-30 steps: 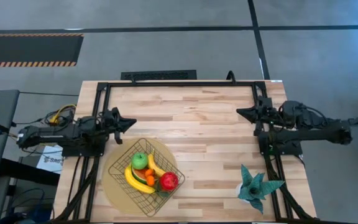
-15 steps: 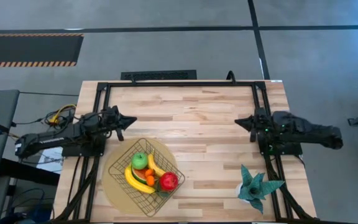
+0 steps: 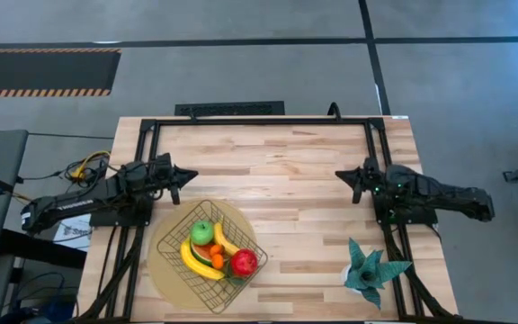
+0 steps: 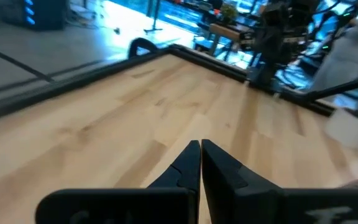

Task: Build produce basket
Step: Return to Home Position

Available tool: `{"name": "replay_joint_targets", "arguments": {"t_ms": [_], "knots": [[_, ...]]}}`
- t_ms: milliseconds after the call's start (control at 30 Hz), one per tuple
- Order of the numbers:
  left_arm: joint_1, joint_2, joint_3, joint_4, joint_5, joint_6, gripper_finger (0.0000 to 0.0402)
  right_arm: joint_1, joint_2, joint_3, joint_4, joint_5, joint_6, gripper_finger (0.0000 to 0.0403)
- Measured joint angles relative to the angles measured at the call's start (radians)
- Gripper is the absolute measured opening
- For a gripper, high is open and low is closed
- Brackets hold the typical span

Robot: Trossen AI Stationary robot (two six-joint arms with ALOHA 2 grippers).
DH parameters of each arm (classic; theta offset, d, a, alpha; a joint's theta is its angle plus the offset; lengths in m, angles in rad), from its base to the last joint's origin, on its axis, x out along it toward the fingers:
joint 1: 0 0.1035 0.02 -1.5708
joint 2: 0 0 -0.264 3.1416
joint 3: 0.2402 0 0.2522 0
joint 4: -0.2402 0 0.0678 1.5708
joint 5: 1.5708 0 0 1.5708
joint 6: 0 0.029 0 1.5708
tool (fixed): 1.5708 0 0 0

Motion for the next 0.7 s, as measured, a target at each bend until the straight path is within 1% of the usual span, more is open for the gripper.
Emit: {"name": "replay_joint_targets", "arguments": {"t_ms": [167, 300, 400, 600, 700], "knots": [[0.000, 0.000, 0.000, -0.003, -0.054, 0.054, 0.0000, -0.038, 0.000, 0.000, -0.005, 0.016, 0.005, 0.0007], [0.000, 0.000, 0.000, -0.010, -0.082, 0.050, 0.0000, -0.049, 0.000, 0.001, -0.012, 0.016, 0.035, 0.0019], [0.000, 0.000, 0.000, -0.024, -0.094, 0.048, 0.0000, -0.052, 0.000, 0.003, -0.030, 0.015, 0.061, 0.0026], [0.000, 0.000, 0.000, -0.112, -0.100, 0.048, 0.0000, -0.051, 0.000, 0.003, -0.032, 0.015, 0.031, 0.0031], [0.000, 0.003, 0.003, -0.127, -0.099, 0.048, 0.0000, -0.051, 0.001, 0.003, -0.034, 0.015, 0.031, 0.0029]]}}
